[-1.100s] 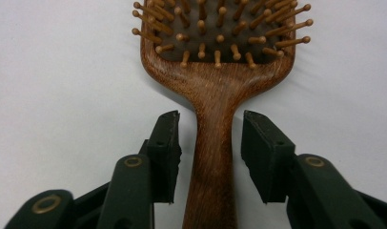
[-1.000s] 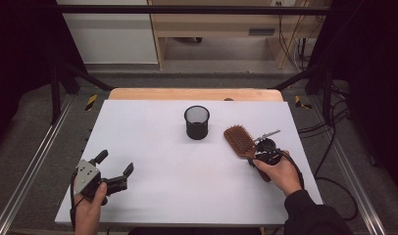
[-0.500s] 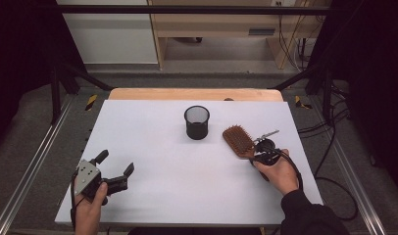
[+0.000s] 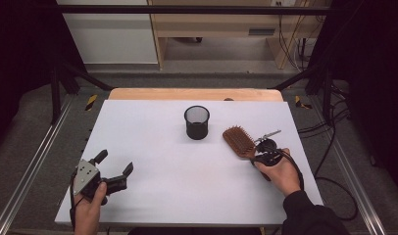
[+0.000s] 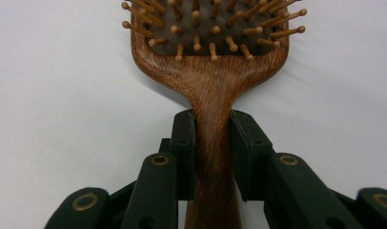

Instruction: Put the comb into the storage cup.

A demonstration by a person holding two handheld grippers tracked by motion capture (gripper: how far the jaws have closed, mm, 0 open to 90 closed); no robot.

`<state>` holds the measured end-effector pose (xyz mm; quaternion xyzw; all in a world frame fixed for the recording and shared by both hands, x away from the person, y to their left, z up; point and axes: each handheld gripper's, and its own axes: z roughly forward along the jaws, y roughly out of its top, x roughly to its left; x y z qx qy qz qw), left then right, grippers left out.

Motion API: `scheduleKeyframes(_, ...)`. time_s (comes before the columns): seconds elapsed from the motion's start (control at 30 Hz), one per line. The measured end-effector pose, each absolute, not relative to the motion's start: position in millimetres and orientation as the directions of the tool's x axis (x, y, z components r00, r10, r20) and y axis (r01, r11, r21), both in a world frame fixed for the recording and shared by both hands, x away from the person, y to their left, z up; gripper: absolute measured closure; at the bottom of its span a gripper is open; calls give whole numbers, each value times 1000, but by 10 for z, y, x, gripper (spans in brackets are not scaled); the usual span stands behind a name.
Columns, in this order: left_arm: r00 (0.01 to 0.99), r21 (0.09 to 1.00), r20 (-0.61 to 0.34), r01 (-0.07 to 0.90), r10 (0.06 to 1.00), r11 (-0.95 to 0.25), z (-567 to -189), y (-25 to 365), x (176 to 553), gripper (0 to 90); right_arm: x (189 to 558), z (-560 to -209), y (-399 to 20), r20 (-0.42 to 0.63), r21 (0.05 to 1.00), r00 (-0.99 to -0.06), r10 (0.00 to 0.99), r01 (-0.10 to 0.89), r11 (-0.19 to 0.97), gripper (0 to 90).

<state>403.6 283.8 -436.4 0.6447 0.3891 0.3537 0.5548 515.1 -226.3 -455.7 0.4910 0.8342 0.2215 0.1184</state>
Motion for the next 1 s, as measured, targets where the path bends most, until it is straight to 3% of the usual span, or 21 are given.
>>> scheduleKeyframes(0.17, 448, 990, 24, 111, 894, -83, -4365, 2825, 4039, 21, 5052, -4450, -2297, 20, 553, -492, 870, 730, 401, 731)
scheduleKeyframes(0.93, 447, 990, 24, 116, 894, -84, -4372, 2831, 4043, 22, 5120, -4547, -2256, 13, 444, -508, 861, 775, 450, 720)
scheduleKeyframes(1.0, 449, 990, 25, 116, 893, -85, -4370, 2829, 4041, 22, 5147, -4549, -2243, 17, 446, -500, 866, 778, 441, 609)
